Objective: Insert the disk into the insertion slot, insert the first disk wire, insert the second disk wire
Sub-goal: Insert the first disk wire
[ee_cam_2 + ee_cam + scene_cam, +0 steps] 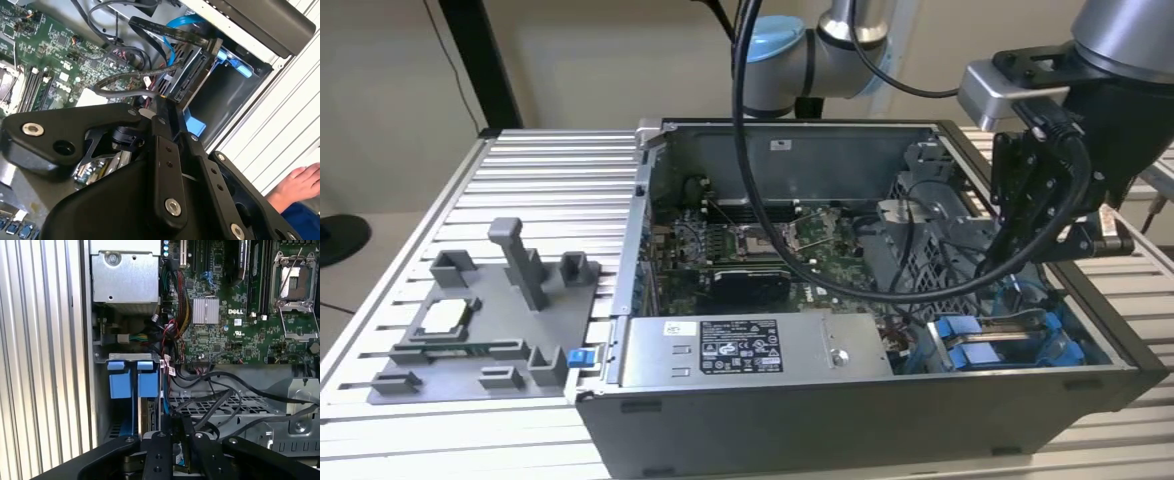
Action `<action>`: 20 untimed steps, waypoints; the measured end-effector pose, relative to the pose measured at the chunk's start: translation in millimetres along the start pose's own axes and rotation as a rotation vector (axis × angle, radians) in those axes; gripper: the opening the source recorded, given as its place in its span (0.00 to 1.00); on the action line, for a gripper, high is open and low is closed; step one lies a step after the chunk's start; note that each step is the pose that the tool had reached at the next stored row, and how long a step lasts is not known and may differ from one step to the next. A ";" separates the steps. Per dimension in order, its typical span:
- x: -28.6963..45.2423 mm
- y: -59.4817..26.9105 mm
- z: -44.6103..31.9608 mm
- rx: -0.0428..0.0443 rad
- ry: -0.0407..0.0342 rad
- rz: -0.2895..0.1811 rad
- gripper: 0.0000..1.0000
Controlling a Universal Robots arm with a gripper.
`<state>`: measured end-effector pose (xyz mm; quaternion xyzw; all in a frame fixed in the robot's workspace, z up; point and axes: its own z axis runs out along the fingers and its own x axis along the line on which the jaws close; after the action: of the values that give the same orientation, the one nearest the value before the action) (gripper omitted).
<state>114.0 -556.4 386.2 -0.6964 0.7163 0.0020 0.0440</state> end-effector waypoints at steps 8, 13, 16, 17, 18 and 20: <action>3.9 -14.7 9.4 -0.0098 0.0004 0.000 0.00; 5.8 -21.5 16.6 -0.0100 0.0007 0.000 0.00; 6.5 -23.9 21.1 -0.0100 0.0009 0.001 0.00; 6.8 -24.5 22.3 -0.0100 0.0010 0.001 0.00; 7.0 -25.2 23.7 -0.0100 0.0010 0.000 0.00; 7.4 -26.2 26.9 -0.0100 0.0011 0.001 0.00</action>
<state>141.5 -562.9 360.5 -0.6964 0.7165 0.0052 0.0401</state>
